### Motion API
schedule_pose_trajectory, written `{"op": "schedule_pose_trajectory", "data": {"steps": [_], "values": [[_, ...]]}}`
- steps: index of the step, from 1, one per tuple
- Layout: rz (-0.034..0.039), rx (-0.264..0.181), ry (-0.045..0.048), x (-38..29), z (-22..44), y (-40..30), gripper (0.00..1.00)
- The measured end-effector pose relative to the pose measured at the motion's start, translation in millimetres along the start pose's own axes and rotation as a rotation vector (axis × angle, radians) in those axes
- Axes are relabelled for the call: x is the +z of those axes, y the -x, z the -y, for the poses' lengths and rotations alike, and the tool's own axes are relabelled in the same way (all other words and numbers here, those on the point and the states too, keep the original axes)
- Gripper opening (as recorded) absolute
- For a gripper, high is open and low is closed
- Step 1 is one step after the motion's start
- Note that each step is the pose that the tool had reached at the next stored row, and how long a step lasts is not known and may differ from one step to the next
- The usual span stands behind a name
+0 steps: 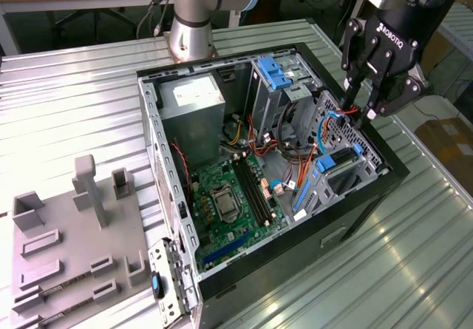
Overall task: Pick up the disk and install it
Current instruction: 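Insert the disk into the insertion slot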
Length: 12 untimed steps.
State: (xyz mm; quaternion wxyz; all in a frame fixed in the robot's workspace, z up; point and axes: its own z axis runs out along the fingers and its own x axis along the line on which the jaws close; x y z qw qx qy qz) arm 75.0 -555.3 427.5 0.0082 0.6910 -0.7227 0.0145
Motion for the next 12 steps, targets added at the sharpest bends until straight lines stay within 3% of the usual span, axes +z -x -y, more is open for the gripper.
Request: {"op": "schedule_pose_trajectory", "data": {"steps": [5, 7, 8, 10, 12], "values": [[-0.0001, 0.000, 0.0000, -0.1, 0.0, 0.0, 0.43], [-0.0001, 0.000, 0.0000, -0.1, 0.1, 0.0, 0.30], [-0.0001, 0.000, 0.0000, -0.1, 0.1, 0.0, 0.30], [-0.0002, 0.000, -0.0001, 0.4, 0.1, 0.1, 0.12], [-0.0002, 0.000, 0.0000, 6.6, 0.0, 0.2, 0.11]]}}
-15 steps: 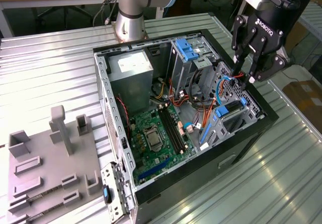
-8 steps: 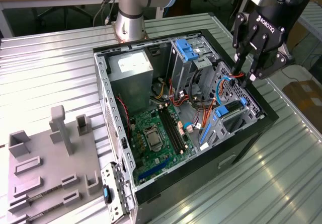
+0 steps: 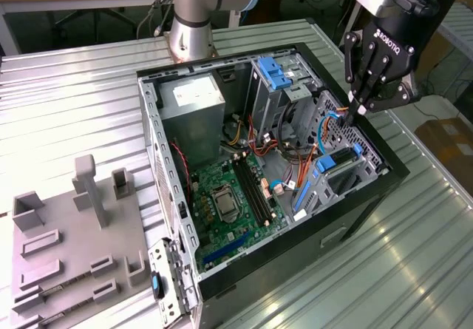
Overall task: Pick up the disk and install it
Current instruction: 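Insert the disk into the insertion slot, then insert the first disk wire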
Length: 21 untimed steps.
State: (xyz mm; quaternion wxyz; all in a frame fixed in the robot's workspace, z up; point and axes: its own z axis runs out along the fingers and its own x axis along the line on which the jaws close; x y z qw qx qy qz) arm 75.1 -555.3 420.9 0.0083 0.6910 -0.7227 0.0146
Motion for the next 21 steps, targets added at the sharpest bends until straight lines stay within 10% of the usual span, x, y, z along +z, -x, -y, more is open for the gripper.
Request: {"op": "schedule_pose_trajectory", "data": {"steps": [17, 21], "values": [[0.0000, 0.000, 0.0000, 5.3, 0.0, 0.2, 0.11], [0.0001, -0.011, -0.0003, 5.4, 8.2, 1.2, 0.11]]}}
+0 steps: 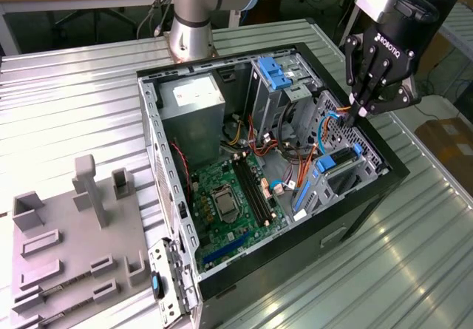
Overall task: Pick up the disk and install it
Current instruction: 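Insert the first disk wire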
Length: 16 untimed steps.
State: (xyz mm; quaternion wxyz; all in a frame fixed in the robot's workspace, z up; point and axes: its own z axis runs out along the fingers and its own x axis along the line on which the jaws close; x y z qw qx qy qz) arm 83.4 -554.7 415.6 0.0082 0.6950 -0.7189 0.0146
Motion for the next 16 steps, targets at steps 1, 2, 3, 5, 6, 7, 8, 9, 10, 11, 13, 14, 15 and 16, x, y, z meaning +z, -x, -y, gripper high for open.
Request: {"op": "schedule_pose_trajectory", "data": {"steps": [1, 2, 3, 5, 6, 7, 8, 9, 10, 11, 13, 14, 15, 16], "values": [[0.0000, 0.000, -0.0001, 0.0, 1.5, 0.2, 0.11], [0.0000, 0.000, -0.0001, 0.3, 6.1, 0.4, 0.11], [0.0000, 0.000, 0.0000, 0.6, 8.3, 0.6, 0.11], [0.0000, 0.000, -0.0001, 0.9, 11.5, 0.7, 0.11], [-0.0001, 0.000, 0.0000, 0.9, 12.2, 0.7, 0.11], [0.0000, 0.000, -0.0001, 1.0, 13.7, 0.7, 0.17], [0.0000, 0.000, -0.0001, 1.1, 15.0, 0.8, 0.24], [0.0000, 0.000, 0.0000, 1.1, 15.6, 0.8, 0.30], [-0.0001, 0.000, 0.0000, 1.1, 15.9, 0.8, 0.36], [-0.0002, 0.000, 0.0000, 1.1, 16.9, 0.8, 0.48], [-0.0010, -0.008, -0.0003, 1.3, 21.2, 1.1, 0.55], [-0.0009, -0.028, -0.0009, 1.3, 22.1, 1.2, 0.55], [-0.0006, -0.044, -0.0014, 1.4, 22.2, 1.2, 0.55], [-0.0005, -0.063, -0.0021, 1.4, 22.3, 1.2, 0.55]]}}
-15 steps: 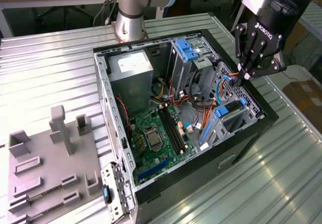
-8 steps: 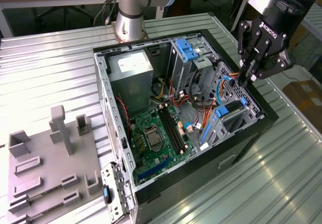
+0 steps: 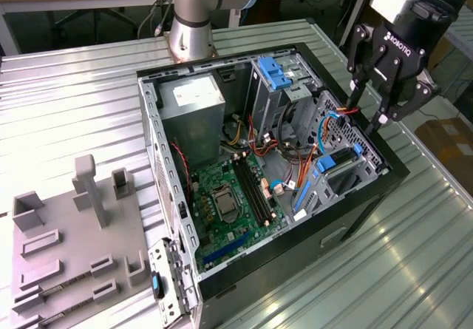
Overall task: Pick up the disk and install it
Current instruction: 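Insert the first disk wire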
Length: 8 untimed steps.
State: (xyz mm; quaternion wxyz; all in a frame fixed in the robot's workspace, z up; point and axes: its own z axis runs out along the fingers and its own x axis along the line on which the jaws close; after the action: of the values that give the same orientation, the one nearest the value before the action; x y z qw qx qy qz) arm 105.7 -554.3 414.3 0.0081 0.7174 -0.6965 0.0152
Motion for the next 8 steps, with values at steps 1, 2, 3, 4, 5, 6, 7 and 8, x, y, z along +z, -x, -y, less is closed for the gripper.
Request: {"op": "schedule_pose_trajectory", "data": {"steps": [1, 2, 3, 4, 5, 6, 7, 8], "values": [[0.0004, -0.029, -0.0010, 0.1, 0.0, 0.0, 0.55], [0.0007, -0.066, -0.0022, 0.2, 0.0, 0.0, 0.55], [0.0012, -0.113, -0.0038, 0.3, 0.0, 0.0, 0.55], [0.0015, -0.136, -0.0046, 0.4, 0.1, 0.0, 0.55], [0.0019, -0.181, -0.0060, 0.4, 0.2, 0.0, 0.55], [0.0020, -0.207, -0.0069, 0.4, 0.2, 0.0, 0.55], [0.0023, -0.224, -0.0075, 0.4, 0.2, 0.0, 0.55], [0.0026, -0.260, -0.0087, 0.5, 0.2, 0.0, 0.55]]}}
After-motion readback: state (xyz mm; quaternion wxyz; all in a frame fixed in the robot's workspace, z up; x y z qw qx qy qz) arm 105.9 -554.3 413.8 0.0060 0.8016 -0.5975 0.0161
